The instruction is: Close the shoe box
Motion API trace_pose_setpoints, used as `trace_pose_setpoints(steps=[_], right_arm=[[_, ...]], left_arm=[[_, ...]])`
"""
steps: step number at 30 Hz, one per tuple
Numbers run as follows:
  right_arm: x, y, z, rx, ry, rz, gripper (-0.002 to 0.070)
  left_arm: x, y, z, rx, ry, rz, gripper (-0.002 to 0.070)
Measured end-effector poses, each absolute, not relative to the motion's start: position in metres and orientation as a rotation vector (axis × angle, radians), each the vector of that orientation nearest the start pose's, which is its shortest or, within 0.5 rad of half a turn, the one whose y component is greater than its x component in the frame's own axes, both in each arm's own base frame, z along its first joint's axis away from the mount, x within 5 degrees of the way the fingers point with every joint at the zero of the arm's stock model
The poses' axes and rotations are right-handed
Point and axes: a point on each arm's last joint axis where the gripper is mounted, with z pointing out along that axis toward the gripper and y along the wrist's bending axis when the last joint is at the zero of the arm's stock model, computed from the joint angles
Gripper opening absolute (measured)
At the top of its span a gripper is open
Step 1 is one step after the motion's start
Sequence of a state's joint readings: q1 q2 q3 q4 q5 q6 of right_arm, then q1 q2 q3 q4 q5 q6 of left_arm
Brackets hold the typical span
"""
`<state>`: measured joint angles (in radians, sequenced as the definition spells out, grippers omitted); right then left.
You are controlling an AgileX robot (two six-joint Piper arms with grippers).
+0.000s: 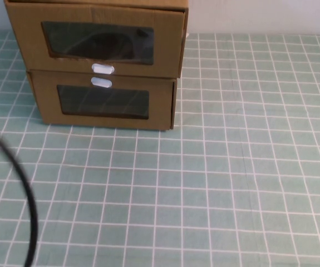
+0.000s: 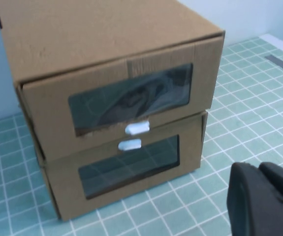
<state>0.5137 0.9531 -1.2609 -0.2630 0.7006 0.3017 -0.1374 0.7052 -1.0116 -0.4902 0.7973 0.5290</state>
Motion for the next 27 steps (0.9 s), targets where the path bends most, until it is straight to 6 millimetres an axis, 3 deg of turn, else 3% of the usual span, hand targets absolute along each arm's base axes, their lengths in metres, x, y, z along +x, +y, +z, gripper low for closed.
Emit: trace_pose_setpoints(steps=[9, 17, 22, 27], right_arm=[[0.088, 0.035, 0.374, -0.285, 1.778, 0.301, -0.0014], [0.054, 0.016, 0.306, -0.287, 1.757, 0.300, -0.0014], [0.050, 0.013, 0.284, -0.290, 1.781, 0.292, -0.0014], [0.050, 0.012, 0.278, -0.291, 1.821, 0.277, -0.0014]], left_arm=[[0.054, -0.035, 0.362, 0.447, 1.728, -0.279, -0.0005], [0.044, -0.033, 0.330, 0.434, 1.738, -0.282, -0.0005], [0.046, -0.033, 0.327, 0.431, 1.744, -0.281, -0.0005], [0.046, -0.033, 0.327, 0.431, 1.744, -0.281, -0.0005]])
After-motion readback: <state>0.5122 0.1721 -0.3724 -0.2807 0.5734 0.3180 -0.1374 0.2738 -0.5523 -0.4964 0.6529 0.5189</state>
